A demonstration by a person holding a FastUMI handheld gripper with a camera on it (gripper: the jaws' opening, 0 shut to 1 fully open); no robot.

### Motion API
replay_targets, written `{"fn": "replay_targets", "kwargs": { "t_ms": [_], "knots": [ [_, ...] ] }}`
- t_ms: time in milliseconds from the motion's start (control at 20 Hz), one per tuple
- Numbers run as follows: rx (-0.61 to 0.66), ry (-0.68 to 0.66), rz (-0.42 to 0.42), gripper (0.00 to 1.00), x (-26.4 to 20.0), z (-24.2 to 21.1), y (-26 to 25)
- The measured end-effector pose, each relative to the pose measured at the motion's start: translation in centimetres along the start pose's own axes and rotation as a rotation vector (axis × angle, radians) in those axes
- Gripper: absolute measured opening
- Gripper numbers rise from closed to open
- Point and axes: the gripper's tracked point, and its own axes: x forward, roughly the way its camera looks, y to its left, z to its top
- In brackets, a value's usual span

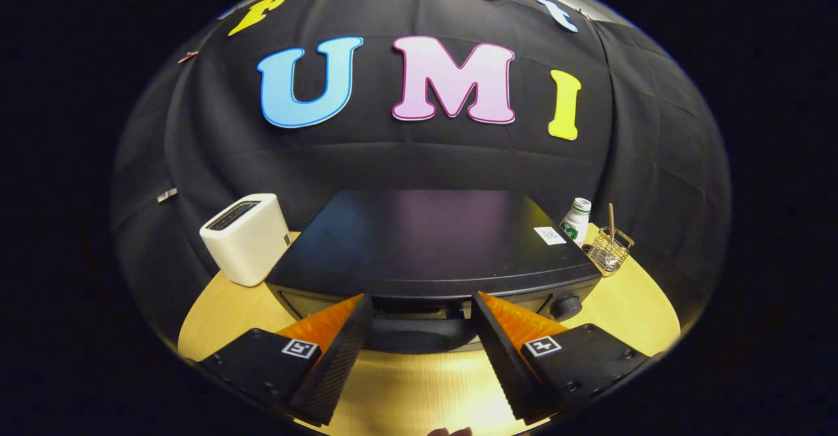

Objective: Open the toaster oven, put the food inside, and close the toaster oven door.

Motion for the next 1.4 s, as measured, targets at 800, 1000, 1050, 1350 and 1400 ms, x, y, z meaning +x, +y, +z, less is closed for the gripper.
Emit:
{"fn": "replay_targets", "kwargs": {
  "t_ms": [800, 1000, 1050, 1350, 1400],
  "knots": [
    [-0.026, 0.096, 0.002, 0.97, -6.2, -9.7, -0.1],
    [-0.036, 0.192, 0.010, 0.97, -6.9, -13.7, -0.1],
    [-0.039, 0.228, 0.020, 0.97, -7.1, -15.0, 0.0],
    [-0.037, 0.316, 0.079, 0.97, -8.1, -18.1, -0.9],
    [-0.034, 0.322, 0.098, 0.97, -8.4, -17.7, -1.1]
  ]
}}
